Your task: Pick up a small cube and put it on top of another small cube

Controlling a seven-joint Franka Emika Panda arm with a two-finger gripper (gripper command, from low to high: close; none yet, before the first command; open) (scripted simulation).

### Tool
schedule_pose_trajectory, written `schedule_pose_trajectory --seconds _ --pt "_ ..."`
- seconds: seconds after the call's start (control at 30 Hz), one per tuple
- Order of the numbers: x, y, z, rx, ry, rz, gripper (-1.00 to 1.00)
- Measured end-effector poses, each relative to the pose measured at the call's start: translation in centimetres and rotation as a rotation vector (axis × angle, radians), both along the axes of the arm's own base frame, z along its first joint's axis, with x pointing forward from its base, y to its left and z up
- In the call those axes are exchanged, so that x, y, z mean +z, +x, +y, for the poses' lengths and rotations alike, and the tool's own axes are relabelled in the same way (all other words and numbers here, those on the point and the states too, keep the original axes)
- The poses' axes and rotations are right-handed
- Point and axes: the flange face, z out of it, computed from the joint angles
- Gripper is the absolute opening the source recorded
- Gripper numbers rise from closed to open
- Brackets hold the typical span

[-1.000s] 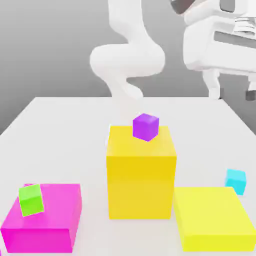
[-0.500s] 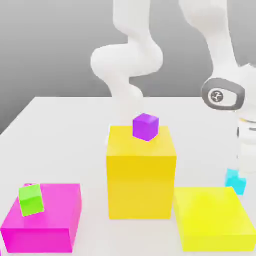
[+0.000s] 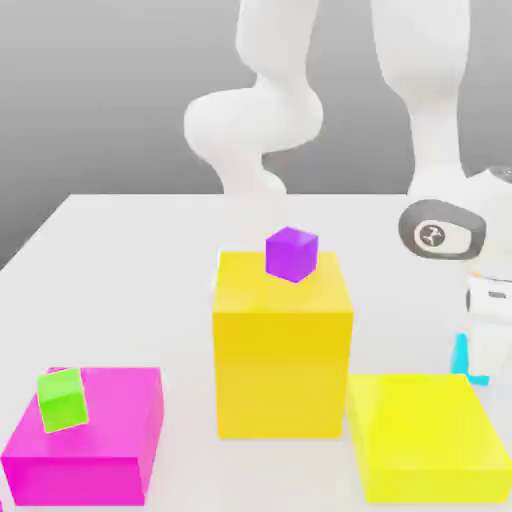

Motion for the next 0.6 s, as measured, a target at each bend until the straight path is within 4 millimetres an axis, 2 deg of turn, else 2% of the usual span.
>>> schedule_pose_trajectory --seconds 0.1,0.17,0.27,0.33,0.43,0.53,0.6 --pt "2.5 0.0 -0.2 0.000 -0.005 0.000 -1.00" --pt "3.6 3.3 -2.5 -0.140 -0.017 -0.007 -1.00" --pt "4.9 8.9 -7.7 -0.405 -0.032 -0.015 -1.00" --pt "5.9 12.6 -12.5 -0.605 -0.040 -0.018 -1.00" --pt "7.6 17.2 -21.7 -0.938 -0.048 -0.021 -1.00" --pt "9.7 19.7 -31.4 -1.275 -0.049 -0.019 -1.00" --pt "11.2 20.1 -38.0 -1.498 -0.045 -0.016 -1.00"
